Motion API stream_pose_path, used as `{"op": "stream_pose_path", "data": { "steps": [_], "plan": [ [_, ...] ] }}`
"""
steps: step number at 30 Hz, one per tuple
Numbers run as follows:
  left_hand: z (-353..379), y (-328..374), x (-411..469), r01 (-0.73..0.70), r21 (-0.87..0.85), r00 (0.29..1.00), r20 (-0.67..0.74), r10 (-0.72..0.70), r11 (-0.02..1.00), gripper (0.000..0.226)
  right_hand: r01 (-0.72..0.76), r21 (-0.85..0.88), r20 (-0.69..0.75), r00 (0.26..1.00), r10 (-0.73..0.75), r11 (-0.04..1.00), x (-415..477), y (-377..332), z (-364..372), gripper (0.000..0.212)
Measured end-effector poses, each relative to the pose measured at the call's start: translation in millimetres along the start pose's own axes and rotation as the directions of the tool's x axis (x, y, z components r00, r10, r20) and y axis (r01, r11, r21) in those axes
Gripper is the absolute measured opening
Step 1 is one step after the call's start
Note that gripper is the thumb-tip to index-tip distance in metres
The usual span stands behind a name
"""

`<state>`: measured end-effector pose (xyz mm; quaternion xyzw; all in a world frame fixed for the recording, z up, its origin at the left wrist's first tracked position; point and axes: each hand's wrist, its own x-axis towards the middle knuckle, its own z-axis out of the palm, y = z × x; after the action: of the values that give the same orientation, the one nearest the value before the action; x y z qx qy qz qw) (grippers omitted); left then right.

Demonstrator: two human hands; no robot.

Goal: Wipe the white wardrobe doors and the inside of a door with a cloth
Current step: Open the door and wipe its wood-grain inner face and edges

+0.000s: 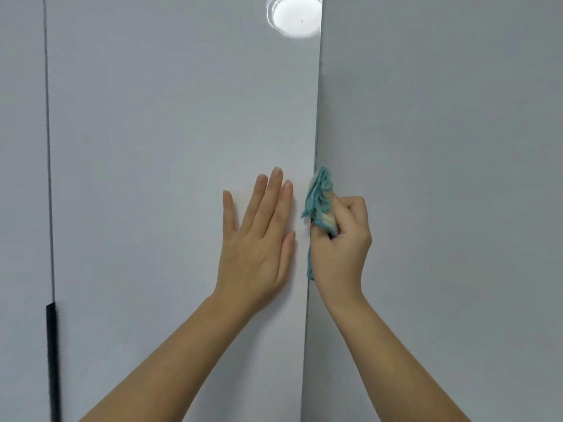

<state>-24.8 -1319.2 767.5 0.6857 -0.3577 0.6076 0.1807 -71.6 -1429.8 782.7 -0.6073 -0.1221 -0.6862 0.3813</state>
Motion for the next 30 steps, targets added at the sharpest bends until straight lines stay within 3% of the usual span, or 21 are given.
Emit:
{"op": "stream_pose_path", "data": {
  "steps": [5, 13, 23, 30],
  "plan": [
    [11.8, 8.4, -66.2, 0.057, -0.047, 0.995, 0.088, -0.052, 0.997, 0.059, -0.043, -0.06, -0.01, 0.999, 0.043, 0.997, -84.7, 11.5, -21.8, 0.057],
    [21.7, 19.4, -171.1, 0.063, -0.03, 0.982, 0.18, -0.057, 0.998, 0.061, -0.27, -0.109, -0.007, 0.963, 0.271, 0.957, -207.5, 28.1, -56.9, 0.034],
    [22.8, 58.3, -304.0, 0.097, -0.034, 0.919, 0.387, -0.076, 0.995, 0.068, -0.638, -0.141, -0.041, 0.768, 0.639, 0.757, -315.8, 25.1, -88.2, 0.022],
    [43.6, 70.2, -380.9, 0.054, -0.03, 0.928, 0.371, -0.039, 0.998, 0.072, -0.639, -0.153, -0.023, 0.765, 0.644, 0.754, -372.2, 45.9, -105.4, 0.024]
  ]
}}
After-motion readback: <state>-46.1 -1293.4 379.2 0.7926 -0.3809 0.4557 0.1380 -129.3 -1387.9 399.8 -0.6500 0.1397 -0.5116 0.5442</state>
